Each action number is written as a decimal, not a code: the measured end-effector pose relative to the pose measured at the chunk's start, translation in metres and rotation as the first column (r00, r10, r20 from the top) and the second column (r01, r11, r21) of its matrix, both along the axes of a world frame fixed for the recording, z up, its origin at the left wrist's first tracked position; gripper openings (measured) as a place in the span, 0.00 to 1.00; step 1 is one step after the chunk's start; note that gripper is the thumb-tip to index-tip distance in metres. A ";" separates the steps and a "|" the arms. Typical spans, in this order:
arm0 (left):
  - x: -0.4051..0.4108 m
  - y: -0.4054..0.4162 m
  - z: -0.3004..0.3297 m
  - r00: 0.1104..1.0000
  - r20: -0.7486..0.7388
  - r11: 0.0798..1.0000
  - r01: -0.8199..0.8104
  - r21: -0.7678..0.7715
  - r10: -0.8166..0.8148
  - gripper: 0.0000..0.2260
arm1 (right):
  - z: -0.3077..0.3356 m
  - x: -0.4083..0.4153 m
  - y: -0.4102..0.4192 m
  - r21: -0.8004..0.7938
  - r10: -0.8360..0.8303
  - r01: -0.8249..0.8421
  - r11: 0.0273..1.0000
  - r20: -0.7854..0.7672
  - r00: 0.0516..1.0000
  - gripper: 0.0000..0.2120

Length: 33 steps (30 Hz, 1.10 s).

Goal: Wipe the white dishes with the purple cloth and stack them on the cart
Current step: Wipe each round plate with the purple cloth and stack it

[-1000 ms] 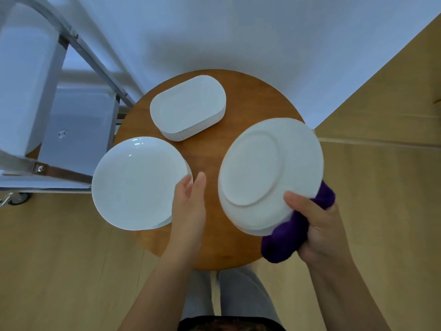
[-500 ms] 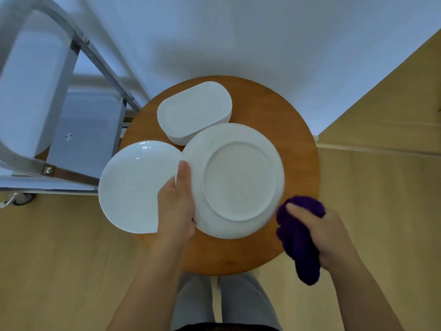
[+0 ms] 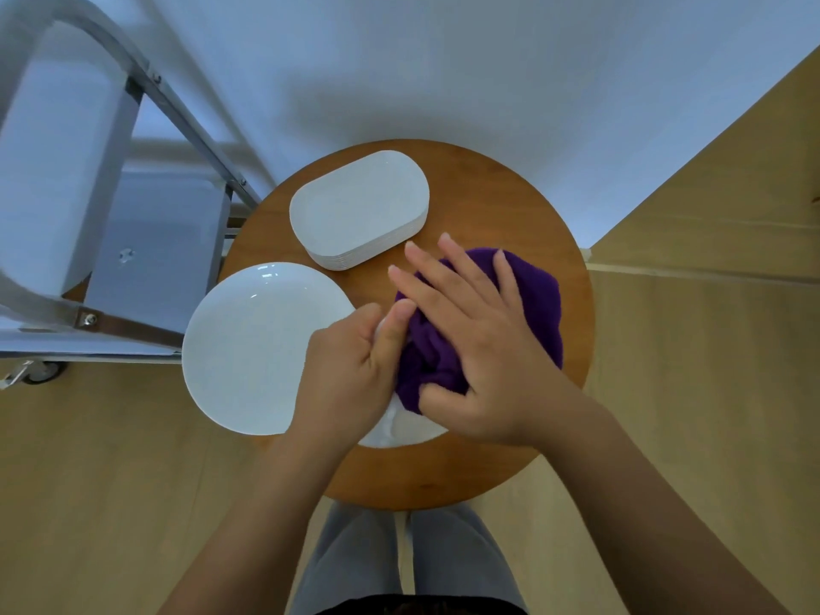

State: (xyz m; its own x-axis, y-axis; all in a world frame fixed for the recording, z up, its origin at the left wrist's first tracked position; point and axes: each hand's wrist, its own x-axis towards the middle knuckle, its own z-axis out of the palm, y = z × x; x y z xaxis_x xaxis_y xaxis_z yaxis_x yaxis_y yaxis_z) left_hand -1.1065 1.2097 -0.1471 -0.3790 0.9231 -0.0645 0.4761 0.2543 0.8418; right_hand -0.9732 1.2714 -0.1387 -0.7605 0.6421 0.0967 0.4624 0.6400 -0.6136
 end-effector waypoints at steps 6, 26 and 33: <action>-0.008 -0.006 0.008 0.977 0.144 0.987 -0.157 -0.027 0.160 0.15 | -0.010 0.021 0.027 -0.128 -0.069 0.048 0.991 -0.162 0.984 0.39; 0.018 0.011 0.011 0.623 0.620 0.850 -0.508 -0.142 0.476 0.15 | -0.054 -0.004 -0.015 -0.966 -0.967 0.202 0.162 -0.115 0.226 0.33; -0.037 -0.006 0.009 0.224 0.965 0.954 0.233 -0.189 0.136 0.31 | -0.050 0.048 0.019 -0.973 -0.745 -0.003 0.232 -0.180 0.642 0.26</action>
State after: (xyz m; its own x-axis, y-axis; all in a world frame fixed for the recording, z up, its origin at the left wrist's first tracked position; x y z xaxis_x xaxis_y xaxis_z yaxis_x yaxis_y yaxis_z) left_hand -1.1439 1.2034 -0.1377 0.1913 0.8116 -0.5520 -0.6303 0.5327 0.5648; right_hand -0.9256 1.2906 -0.1888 -0.4162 0.7761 -0.4736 -0.1757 -0.5798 -0.7956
